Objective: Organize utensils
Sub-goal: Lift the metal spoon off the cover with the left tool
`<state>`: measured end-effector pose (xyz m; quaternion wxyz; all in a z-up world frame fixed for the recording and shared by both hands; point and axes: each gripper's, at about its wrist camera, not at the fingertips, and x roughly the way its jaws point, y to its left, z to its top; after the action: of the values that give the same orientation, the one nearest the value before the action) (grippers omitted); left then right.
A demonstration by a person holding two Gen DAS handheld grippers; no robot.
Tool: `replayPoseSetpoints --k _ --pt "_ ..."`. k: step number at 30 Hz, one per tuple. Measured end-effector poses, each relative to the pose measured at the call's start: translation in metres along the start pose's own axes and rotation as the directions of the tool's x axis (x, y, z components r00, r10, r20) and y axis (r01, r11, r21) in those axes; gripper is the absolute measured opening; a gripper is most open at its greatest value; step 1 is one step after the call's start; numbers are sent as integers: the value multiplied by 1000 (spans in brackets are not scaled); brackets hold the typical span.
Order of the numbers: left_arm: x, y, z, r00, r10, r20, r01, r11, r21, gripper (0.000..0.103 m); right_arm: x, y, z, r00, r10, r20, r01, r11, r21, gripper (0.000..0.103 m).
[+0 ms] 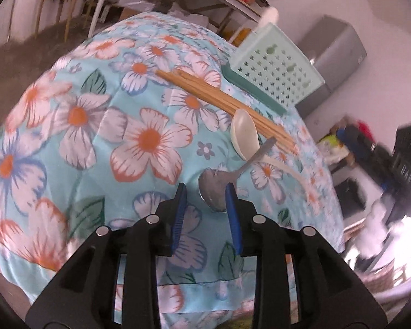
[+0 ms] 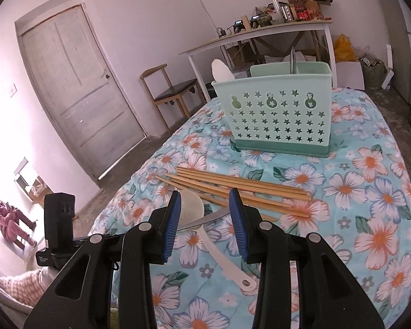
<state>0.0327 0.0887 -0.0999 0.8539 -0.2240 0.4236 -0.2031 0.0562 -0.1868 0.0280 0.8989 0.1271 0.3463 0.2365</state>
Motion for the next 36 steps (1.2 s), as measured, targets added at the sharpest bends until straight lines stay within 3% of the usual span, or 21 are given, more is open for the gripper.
replayPoseSetpoints --k 3,5,10,14,17,20,24,28,31,36 --pt "0 9 -3 994 -111 2 111 986 -127 26 5 0 -4 1000 12 -14 -12 1000 13 36" --pt "2 9 -8 990 -143 -2 141 978 -151 26 6 0 -6 1000 14 -20 -14 1000 13 36" --pt "8 -1 -11 995 -100 8 100 983 -156 25 3 -5 -7 1000 16 -13 -16 1000 26 36" --pt "15 -2 -12 999 -45 30 50 977 -207 12 2 -9 -11 1000 10 -12 -10 999 33 36" --pt "17 -5 -10 999 -13 48 24 975 -223 7 1 -13 -16 1000 4 -18 -3 999 46 36" --pt "16 -15 -7 999 18 45 -10 987 -160 7 -2 -18 -18 1000 -7 -19 8 999 52 36" --pt "10 -17 -2 999 1 48 5 992 -125 4 -8 -24 -18 1000 -23 -9 23 998 61 36" --pt "0 -24 -1 999 -7 43 8 1000 -24 2 -11 -24 -14 1000 -24 4 24 998 57 36" --pt "-5 -30 -3 999 -5 40 3 998 61 2 -12 -18 -10 1000 -30 7 30 999 20 36" --pt "-15 -31 0 998 -63 13 60 987 152 2 -11 -9 0 999 -44 3 45 998 -45 36"
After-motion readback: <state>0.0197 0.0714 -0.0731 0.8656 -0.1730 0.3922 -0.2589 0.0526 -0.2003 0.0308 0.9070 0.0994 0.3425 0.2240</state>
